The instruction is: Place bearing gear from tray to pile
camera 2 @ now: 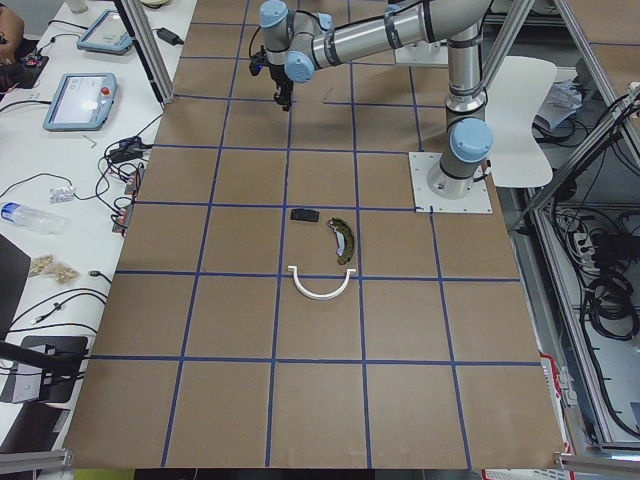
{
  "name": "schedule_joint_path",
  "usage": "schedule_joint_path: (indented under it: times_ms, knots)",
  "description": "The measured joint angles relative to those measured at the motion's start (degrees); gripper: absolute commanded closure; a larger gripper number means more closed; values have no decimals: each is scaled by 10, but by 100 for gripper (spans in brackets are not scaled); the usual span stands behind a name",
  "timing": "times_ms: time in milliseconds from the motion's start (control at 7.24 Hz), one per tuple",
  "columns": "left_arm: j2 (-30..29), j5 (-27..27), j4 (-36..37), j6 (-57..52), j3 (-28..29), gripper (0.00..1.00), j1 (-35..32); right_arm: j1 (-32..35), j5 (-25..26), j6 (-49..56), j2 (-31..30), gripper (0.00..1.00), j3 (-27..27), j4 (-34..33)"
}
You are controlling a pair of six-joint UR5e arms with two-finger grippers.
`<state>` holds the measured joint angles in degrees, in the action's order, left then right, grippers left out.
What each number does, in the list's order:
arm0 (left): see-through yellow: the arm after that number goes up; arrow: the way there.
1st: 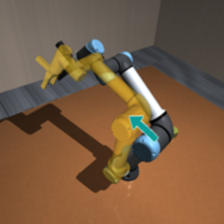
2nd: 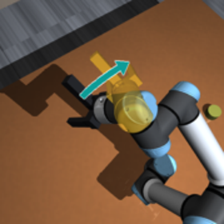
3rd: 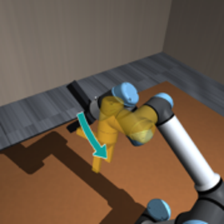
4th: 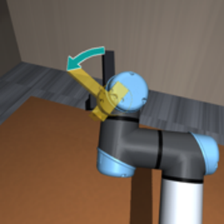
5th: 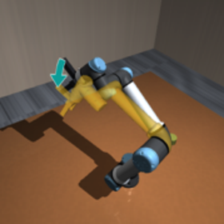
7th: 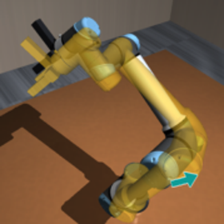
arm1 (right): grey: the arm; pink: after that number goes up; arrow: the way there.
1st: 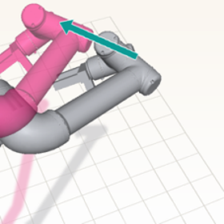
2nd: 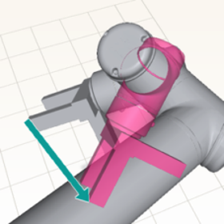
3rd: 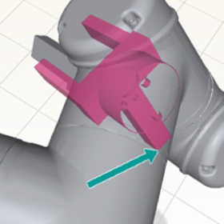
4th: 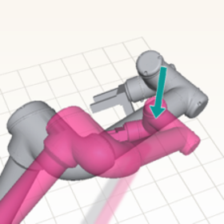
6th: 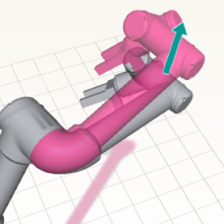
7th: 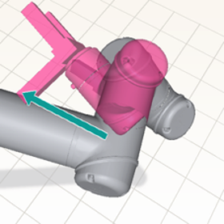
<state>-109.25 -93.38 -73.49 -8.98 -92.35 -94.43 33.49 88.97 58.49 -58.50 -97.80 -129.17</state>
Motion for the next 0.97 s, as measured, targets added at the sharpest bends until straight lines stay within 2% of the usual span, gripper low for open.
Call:
schedule_joint_path:
  times_ms: [414, 829, 967]
  knots:
    - [21, -48, -40, -131, 6, 100, 158, 18, 2, -17, -2, 97, -2, 1]
    - [17, -47, -12, -249, -39, 100, 313, 25, 8, -33, -50, 97, -2, 40]
    - [8, -46, 2, -278, -46, 100, 343, 39, 8, -50, -68, 97, -5, 61]
